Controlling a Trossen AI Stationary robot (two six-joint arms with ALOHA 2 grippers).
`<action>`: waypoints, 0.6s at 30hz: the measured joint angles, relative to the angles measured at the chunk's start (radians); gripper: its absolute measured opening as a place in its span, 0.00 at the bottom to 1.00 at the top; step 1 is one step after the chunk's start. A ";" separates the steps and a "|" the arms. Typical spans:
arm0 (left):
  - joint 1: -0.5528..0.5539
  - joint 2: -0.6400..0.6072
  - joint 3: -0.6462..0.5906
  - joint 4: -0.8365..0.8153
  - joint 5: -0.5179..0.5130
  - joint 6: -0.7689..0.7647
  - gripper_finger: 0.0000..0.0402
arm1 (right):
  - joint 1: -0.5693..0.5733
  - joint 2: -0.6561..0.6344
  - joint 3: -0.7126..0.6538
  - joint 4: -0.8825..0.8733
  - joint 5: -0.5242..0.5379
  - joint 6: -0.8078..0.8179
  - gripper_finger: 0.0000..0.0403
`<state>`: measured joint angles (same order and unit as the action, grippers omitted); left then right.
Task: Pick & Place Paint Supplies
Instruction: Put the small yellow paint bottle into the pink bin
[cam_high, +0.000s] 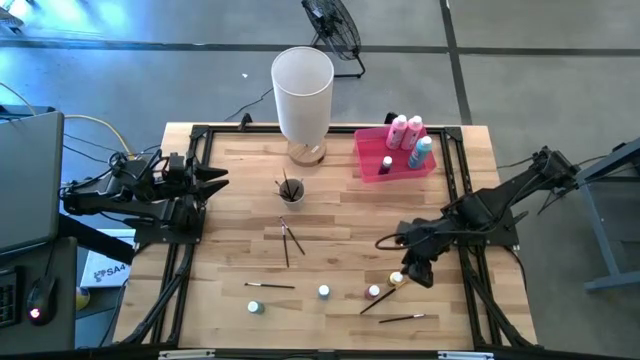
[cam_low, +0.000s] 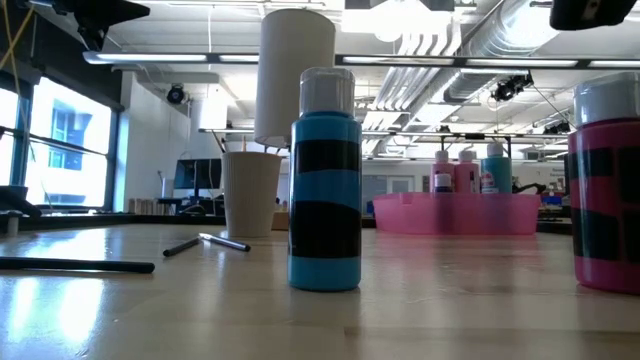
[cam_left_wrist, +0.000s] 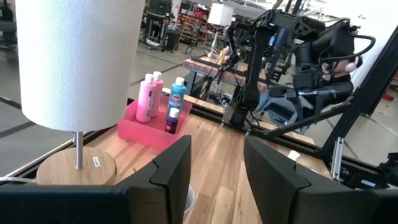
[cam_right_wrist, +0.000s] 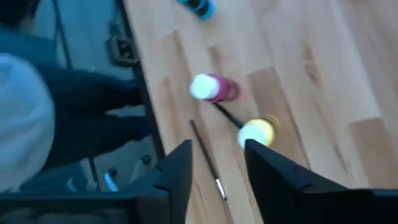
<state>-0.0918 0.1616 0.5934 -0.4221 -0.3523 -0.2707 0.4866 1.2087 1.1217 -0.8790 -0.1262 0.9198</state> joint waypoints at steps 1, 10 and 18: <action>0.000 0.000 0.000 0.000 0.000 0.000 0.36 | 0.000 0.000 0.000 0.010 -0.018 -0.020 0.38; 0.000 0.000 0.000 0.000 0.000 0.000 0.36 | 0.005 0.012 0.000 0.170 -0.131 -0.022 0.43; 0.000 0.000 0.000 0.000 -0.031 0.000 0.36 | 0.031 0.090 0.001 0.034 -0.038 -0.115 0.39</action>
<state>-0.0918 0.1615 0.5934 -0.4222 -0.3837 -0.2707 0.5179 1.2983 1.1225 -0.8455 -0.1643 0.8050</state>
